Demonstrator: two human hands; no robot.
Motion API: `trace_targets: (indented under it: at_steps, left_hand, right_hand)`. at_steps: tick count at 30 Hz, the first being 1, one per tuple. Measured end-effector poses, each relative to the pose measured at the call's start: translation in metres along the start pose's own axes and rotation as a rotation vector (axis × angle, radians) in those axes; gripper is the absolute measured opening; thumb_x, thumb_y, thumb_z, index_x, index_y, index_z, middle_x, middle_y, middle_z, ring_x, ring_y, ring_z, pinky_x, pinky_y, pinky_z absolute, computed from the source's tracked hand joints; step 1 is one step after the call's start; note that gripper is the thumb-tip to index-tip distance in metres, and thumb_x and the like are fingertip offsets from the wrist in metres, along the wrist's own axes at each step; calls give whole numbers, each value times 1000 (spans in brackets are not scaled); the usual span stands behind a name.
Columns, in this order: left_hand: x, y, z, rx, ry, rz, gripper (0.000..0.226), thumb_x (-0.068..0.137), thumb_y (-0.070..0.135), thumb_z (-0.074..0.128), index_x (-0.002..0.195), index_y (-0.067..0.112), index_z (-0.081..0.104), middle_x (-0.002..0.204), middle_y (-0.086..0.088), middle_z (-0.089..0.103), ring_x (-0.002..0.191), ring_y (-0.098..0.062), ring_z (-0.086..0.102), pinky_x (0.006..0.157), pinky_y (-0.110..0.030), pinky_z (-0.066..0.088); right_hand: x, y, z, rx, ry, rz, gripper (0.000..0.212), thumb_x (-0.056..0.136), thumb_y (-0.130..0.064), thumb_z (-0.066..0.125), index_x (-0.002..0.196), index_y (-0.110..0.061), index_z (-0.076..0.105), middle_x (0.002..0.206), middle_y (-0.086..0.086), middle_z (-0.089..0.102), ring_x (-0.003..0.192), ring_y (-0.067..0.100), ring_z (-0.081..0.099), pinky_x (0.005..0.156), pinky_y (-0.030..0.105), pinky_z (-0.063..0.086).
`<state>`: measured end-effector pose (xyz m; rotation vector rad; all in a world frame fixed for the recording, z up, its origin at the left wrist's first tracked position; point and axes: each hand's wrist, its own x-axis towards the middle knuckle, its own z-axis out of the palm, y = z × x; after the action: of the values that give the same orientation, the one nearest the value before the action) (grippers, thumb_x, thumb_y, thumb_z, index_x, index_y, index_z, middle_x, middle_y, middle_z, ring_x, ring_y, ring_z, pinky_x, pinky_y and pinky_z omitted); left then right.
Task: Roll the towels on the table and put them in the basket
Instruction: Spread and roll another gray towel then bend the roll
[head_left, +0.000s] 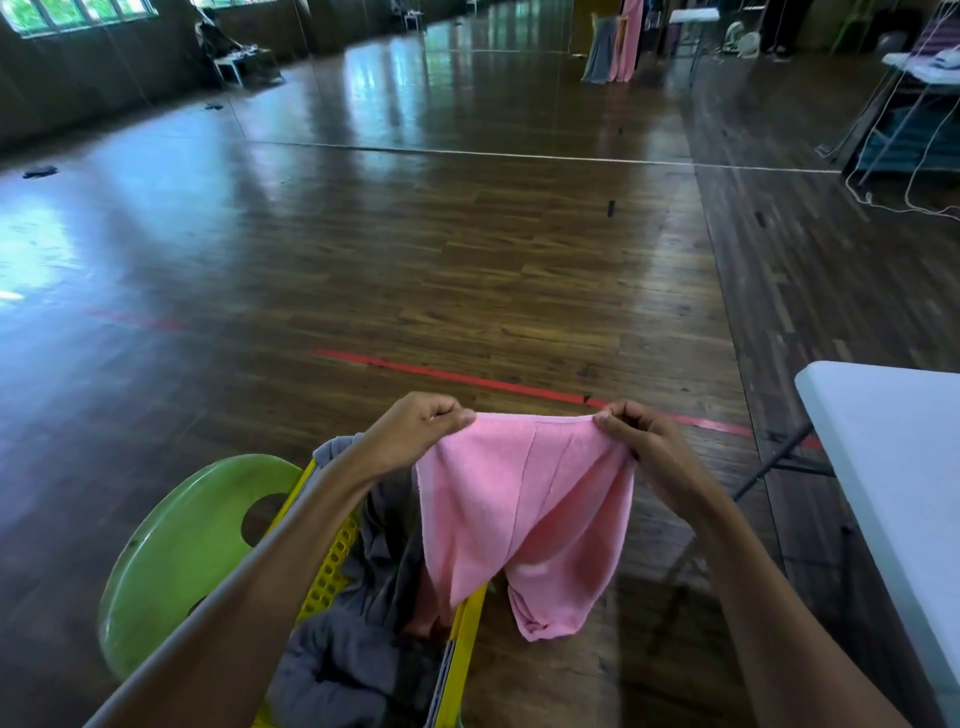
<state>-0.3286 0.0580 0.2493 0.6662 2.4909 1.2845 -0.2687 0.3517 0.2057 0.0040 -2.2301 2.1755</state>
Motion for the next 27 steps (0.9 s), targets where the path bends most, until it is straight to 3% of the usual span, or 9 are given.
trace_targets:
  at_steps: [2,6,9,13,16,18,21,23,27]
  left_hand:
    - [6,16,2,-35,-6,56,55,84,55,55,69,2,52,65,4,42,64,-8,40,61,-25,33]
    - [21,50,11,-27,-76,143,35,94,31,59,67,8,57,65,9,48,64,-4,45,64,-26,37]
    - [30,61,12,-8,-112,123,33,95,30,58,68,13,60,64,11,54,62,-4,50,63,-27,40]
    - [34,61,5,-15,-121,93,33,93,34,60,78,5,65,71,3,59,67,-7,53,67,-29,42]
    - [30,48,3,-84,-117,-26,22,87,27,70,82,6,68,72,2,63,64,-9,57,60,-28,44]
    - [25,41,4,-195,-119,-77,16,85,17,73,83,2,67,67,2,61,59,-8,54,54,-23,42]
    - [21,34,14,-364,-4,-88,4,86,9,70,83,11,69,68,9,64,65,-3,59,62,-20,49]
    - [21,31,24,-461,94,-87,7,87,9,68,86,15,72,72,8,67,69,-4,60,66,-23,51]
    - [24,41,34,-555,256,-34,6,88,10,68,86,11,74,70,6,68,62,-3,58,59,-19,46]
  right_hand:
    - [1,-1,7,-94,-32,9,13,91,-15,64,84,-5,61,73,-3,55,68,4,47,60,15,36]
    - [7,-9,36,-108,-213,-20,13,89,-22,68,91,-10,63,83,-1,63,80,7,56,73,20,45]
    - [12,-23,52,-47,-268,-29,33,85,-37,69,103,-9,66,97,12,66,92,18,59,83,32,46]
    - [16,-30,56,72,-246,-11,21,86,-28,69,91,-8,63,85,10,56,80,20,51,73,34,40]
    - [18,-31,52,108,-136,-7,14,87,-28,67,80,-19,59,70,3,45,62,12,40,53,24,30]
    - [17,-31,46,79,-69,-37,16,92,-22,63,78,-21,55,65,-6,42,58,5,36,48,19,29]
    - [13,-28,39,73,-14,-47,19,96,-18,58,78,-23,53,67,-9,42,60,4,35,48,19,28]
    - [10,-26,34,100,13,-46,20,96,-17,57,77,-24,54,69,-9,43,62,4,35,51,19,28]
    - [4,-25,32,37,-47,-24,13,92,-21,64,81,-19,59,72,0,48,67,11,42,60,24,33]
